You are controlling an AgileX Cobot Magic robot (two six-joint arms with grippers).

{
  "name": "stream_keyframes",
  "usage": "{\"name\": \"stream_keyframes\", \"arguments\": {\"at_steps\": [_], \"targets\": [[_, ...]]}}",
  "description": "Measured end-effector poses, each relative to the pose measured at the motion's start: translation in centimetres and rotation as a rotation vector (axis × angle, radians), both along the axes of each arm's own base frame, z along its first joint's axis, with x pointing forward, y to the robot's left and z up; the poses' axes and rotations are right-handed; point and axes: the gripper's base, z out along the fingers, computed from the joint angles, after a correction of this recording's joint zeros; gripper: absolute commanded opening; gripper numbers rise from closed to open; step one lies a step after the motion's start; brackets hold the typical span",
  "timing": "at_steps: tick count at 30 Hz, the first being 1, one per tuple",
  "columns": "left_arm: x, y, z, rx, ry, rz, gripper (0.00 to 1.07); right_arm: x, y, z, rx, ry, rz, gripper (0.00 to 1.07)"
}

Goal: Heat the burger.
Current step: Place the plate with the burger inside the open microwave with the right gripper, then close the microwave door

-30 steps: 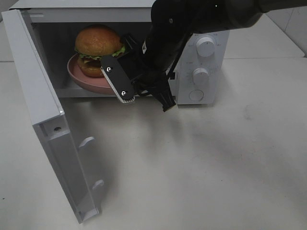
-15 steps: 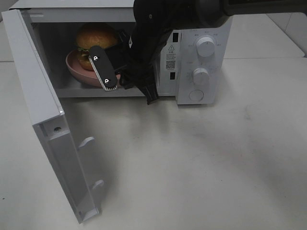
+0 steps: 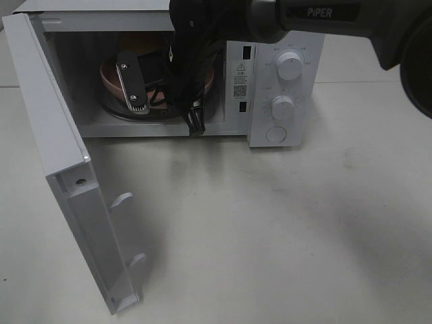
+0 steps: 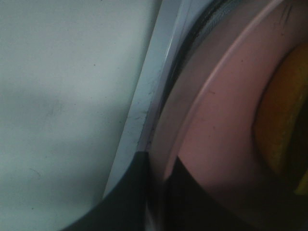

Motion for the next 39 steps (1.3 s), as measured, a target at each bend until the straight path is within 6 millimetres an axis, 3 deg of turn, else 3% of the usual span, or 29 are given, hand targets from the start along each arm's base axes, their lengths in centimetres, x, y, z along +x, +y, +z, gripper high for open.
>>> {"name": "stream_keyframes", "arguments": {"at_steps": [8,13,16,18,24,29,39], "targets": [[0.0,0.0,0.0,0.0,0.0,0.0,1.0,1.0,0.8,-1.1,0.001,-0.014,0.0,0.06],[0.0,0.0,0.0,0.0,0.0,0.0,1.0,1.3,1.0,-1.9,0.007,-0.02,0.005,0.14],[0.0,0.0,0.0,0.0,0.0,0.0,1.0,1.4,1.2,-1.9,0.025,-0.038,0.011,0.22],[0.0,0.0,0.0,0.0,0.0,0.0,1.0,1.7,1.5,-1.3,0.054,-0.07,0.017,0.39],[0.0,0.0,0.0,0.0,0.0,0.0,1.0,1.5,1.5,-1.4,0.06,-0.038,0.004,0.53],[0.0,0.0,0.0,0.0,0.0,0.0,1.0,0.9,0.9,-1.9,0.024,0.005,-0.004,0.59],[0.0,0.0,0.0,0.0,0.0,0.0,1.0,-2.6,-1.7,-1.4,0.01,0.054,0.002,0.76]]}}
